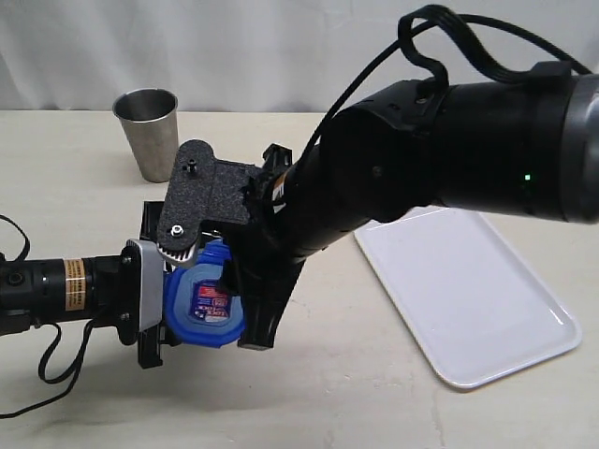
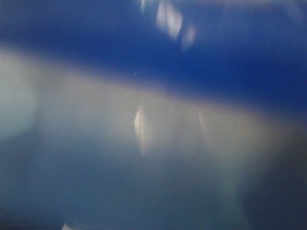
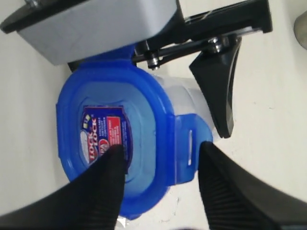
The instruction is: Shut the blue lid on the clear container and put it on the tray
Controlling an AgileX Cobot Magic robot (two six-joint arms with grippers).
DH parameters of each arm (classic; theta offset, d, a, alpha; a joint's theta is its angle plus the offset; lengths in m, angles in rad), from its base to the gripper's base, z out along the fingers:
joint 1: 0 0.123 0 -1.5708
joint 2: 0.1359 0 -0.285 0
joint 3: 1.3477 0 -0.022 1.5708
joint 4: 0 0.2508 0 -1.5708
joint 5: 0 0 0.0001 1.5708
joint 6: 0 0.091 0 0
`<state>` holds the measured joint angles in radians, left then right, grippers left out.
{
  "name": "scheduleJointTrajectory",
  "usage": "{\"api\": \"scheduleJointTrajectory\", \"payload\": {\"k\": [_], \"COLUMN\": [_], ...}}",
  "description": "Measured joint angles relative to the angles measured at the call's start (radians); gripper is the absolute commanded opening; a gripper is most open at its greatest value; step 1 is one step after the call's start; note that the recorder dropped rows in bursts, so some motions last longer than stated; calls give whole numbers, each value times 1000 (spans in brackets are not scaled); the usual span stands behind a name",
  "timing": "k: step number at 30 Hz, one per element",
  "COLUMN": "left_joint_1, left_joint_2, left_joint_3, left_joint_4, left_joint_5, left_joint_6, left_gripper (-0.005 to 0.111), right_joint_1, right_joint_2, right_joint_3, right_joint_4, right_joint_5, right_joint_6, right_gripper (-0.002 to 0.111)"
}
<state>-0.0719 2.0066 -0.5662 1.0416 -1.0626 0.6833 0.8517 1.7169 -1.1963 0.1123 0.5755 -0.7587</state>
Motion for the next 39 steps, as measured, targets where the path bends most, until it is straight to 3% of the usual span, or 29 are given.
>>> {"api": "scheduleJointTrajectory", "payload": {"k": [8, 16, 29, 34, 39], "left_joint_1": [1, 2, 1, 1, 1], "left_joint_2": [0, 0, 0, 0, 0], "left_joint_3": [0, 0, -4, -4, -4], "left_joint_4": [0, 0, -114, -142, -151], "left_joint_5": [20, 22, 6, -33, -64], "left_joint_6": [10, 3, -160, -286, -305], "left_gripper": [0, 0, 0, 0, 0], "right_joint_1": [0, 0, -82, -135, -172], "right_joint_2": [53, 65, 64, 44, 44], "right_joint_3": [-10, -35, -119, -116, -113], "right_joint_4": [40, 13, -19, -71, -84], "right_joint_5": [11, 43, 102, 92, 95], "right_joint_6": [-6, 23, 140, 232, 342], "right_gripper": [33, 33, 33, 33, 33]}}
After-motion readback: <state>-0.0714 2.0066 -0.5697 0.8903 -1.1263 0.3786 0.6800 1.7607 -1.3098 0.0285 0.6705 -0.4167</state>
